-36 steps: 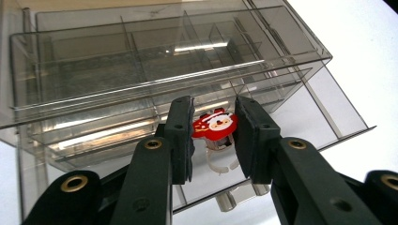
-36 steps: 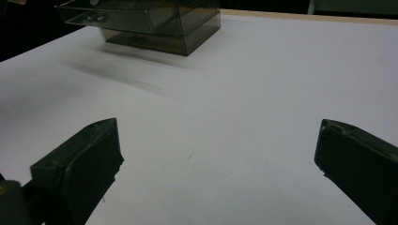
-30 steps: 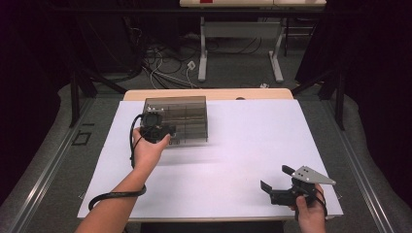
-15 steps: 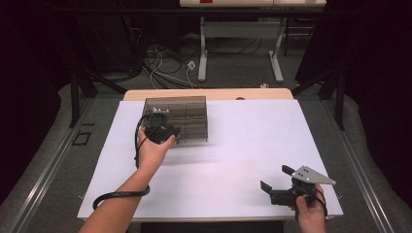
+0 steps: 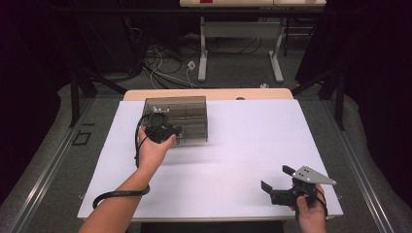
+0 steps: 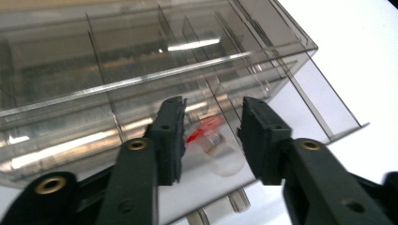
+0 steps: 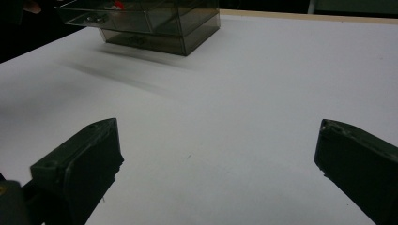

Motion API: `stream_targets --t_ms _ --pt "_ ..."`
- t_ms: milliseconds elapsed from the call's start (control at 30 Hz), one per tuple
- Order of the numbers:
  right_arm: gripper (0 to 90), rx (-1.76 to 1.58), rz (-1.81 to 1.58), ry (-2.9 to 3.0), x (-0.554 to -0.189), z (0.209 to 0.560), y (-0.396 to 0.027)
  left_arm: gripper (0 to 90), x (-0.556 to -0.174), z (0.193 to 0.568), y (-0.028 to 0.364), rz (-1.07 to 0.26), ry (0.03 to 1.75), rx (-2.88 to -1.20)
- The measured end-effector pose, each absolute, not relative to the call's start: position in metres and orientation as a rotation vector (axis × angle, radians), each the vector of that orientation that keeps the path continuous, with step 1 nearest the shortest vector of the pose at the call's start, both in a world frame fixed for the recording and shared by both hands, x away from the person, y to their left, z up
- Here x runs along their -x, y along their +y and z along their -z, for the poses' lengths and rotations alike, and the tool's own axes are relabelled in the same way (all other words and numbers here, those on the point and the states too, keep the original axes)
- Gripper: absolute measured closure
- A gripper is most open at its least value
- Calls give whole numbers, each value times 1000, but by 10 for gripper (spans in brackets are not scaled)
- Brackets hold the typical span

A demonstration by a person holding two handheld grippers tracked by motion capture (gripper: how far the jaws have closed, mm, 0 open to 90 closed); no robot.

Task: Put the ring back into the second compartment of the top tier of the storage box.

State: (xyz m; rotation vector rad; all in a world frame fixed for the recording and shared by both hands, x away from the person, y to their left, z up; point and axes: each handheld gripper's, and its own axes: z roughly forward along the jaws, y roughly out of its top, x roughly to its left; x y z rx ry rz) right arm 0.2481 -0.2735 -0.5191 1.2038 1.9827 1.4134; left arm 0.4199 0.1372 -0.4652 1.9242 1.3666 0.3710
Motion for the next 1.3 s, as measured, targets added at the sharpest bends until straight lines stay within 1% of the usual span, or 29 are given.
stream_targets --t_ms 100,167,333,400,533,767,1000,1167,1200,1300 --pt "4 -1209 -1434 1949 -250 521 -273 524 -421 463 137 -376 1345 -1909" --pt "4 -1217 -1416 1979 -249 520 -276 508 -421 462 136 -382 1337 -1908" --pt "4 -1216 -1414 1980 -249 520 -276 433 -421 462 137 -412 1319 -1904" --pt "5 -1216 -1415 1979 -249 520 -276 426 -420 461 138 -414 1313 -1902" --pt "4 -1219 -1417 1975 -249 520 -275 367 -418 458 142 -453 1288 -1900" --pt "4 -1219 -1415 1975 -248 519 -275 320 -415 453 146 -477 1254 -1884" --pt "5 -1218 -1411 1977 -248 519 -274 311 -407 446 148 -503 1164 -1888" --pt "4 -1221 -1409 1975 -248 519 -274 308 -400 440 150 -488 1127 -1880" --pt "4 -1219 -1407 1975 -248 519 -274 308 -397 438 151 -444 1119 -1877" --pt "4 -1219 -1409 1976 -248 519 -274 284 -393 436 153 -427 1105 -1880"
